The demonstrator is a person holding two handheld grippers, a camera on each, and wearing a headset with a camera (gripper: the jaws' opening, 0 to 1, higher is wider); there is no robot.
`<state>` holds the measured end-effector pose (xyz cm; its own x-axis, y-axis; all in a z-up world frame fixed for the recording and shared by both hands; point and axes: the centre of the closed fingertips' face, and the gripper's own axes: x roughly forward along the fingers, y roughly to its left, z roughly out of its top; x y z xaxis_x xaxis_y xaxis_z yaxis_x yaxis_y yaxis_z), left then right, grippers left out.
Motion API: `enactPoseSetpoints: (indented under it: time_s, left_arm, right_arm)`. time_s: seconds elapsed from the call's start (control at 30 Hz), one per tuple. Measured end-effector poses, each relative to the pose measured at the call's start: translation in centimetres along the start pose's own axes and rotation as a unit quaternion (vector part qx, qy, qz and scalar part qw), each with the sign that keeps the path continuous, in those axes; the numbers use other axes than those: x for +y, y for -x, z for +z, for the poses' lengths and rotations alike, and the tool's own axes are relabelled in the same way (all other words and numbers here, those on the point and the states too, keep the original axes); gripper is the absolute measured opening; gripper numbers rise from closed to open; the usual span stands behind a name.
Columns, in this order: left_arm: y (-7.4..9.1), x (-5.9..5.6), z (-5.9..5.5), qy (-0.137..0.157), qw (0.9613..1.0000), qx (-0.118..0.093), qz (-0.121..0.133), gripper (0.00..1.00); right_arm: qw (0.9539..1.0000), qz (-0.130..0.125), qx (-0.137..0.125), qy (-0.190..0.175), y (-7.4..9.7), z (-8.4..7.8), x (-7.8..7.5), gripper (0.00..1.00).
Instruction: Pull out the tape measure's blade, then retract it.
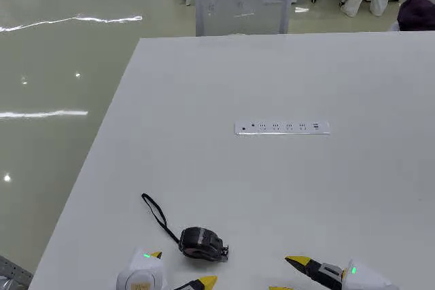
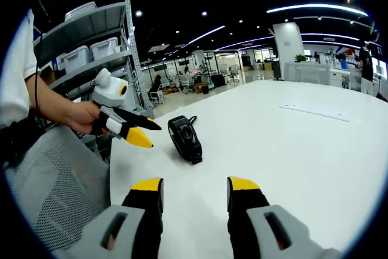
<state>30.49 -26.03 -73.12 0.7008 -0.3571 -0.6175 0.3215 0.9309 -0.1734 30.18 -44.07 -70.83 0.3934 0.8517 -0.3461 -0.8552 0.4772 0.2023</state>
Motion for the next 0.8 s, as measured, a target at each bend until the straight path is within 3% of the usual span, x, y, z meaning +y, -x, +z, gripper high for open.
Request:
enactPoseSetpoints:
  time_s: [0.8]
  left_arm:
    - [2.9,0.7,-0.3,-0.028,0.9991,-0.017,-0.027,0.82]
  right_arm:
    - [0.9999,-0.013,-0.007,0.001,1.7,0.6,0.2,0.42]
